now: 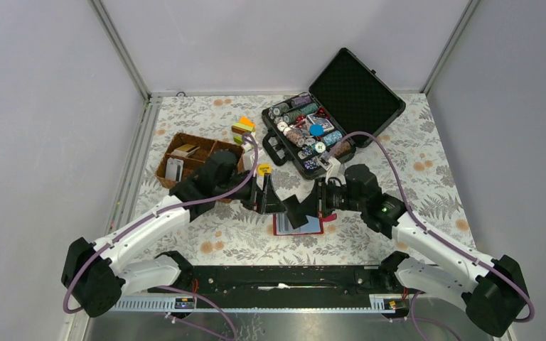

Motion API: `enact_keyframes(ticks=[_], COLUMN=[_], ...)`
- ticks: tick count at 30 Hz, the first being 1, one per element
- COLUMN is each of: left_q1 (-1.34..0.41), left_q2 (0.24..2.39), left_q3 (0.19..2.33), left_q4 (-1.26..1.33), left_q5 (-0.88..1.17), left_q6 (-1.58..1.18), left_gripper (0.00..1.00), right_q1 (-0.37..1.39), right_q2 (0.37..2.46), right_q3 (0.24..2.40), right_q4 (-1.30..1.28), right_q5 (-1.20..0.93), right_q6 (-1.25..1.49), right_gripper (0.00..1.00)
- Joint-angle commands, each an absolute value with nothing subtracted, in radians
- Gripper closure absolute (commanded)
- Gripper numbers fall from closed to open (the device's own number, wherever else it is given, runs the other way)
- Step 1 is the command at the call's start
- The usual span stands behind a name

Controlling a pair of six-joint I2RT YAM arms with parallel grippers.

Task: Put the credit cards into the card holder
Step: Insert the credit card into the card holder.

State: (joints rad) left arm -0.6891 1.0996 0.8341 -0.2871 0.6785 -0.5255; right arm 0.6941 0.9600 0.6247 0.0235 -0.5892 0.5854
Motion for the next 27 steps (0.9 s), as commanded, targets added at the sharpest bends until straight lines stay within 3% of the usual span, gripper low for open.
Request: enact_keyframes(ticks=[1,6,15,27], left_q1=[-0.692,-0.744,-0.790,-0.790], left_q2=[1.097,1.163,1.314,1.431], left_q3=[0.697,0.587,0.552,0.555], left_q4=[-0.141,-0.010,0.090,0.121], left_q5=[0.359,0.293,0.220,0.166], left_q6=[-0.742,-0.904,-0.974,-0.976], left_gripper=[0.11,0.15,0.32,0.40], right_q1=[0.692,0.691,0.691,0.690], right_q2=[0.962,0.991,1.072,1.160], right_q3=[0.546,0.463,0.423,0.395], right_q4=[-0.105,-0.030,0.064,0.181], right_q5=[-0.210,-0.142,-0.077,-0.114], right_q6=[0.640,0.734,0.810,0.832], right_gripper=[1.00,1.00,1.00,1.00])
